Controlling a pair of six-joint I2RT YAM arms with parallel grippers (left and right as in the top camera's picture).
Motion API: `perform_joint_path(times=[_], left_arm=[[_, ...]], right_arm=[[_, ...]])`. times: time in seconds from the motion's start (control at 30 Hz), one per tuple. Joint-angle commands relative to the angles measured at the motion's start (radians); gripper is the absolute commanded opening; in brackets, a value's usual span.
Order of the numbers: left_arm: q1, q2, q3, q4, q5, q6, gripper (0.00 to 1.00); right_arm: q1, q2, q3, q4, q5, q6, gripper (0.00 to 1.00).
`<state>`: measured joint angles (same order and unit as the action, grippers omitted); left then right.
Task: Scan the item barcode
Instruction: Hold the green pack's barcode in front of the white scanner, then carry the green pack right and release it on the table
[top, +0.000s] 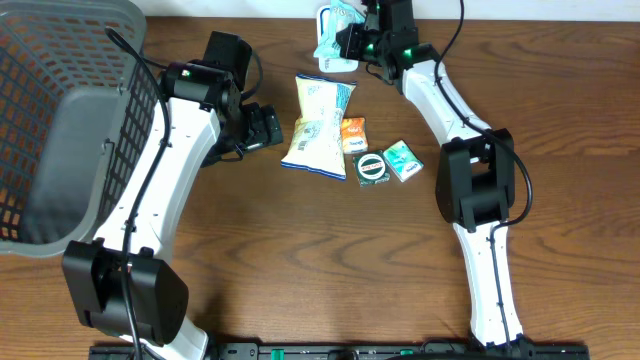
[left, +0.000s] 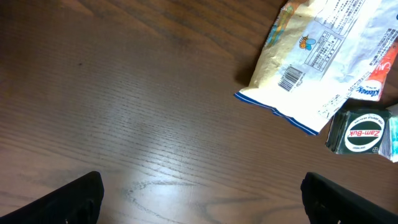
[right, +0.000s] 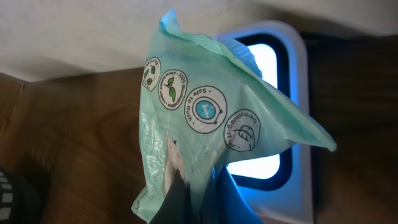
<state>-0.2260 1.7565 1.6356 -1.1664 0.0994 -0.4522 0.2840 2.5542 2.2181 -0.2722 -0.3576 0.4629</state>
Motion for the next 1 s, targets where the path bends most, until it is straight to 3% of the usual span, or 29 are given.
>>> perform_joint_path(times=[0.0,0.53,0.97], left_arm=[[0.002,0.004,-0.005,-0.003,-0.002,-0.013,1.00],[0.002,0.004,-0.005,-0.003,-0.002,-0.013,1.00],[0.002,0.004,-0.005,-0.003,-0.003,-0.013,1.00]], right_arm=[[-0.007,-0.007,0.005,0.003,0.015,-0.019,0.01],[-0.105,-0.095,0.006,-0.025,-0.064,-0.015,0.01],[-0.354,-0.223,0.006,-0.352,0.036,-0.119,0.01]])
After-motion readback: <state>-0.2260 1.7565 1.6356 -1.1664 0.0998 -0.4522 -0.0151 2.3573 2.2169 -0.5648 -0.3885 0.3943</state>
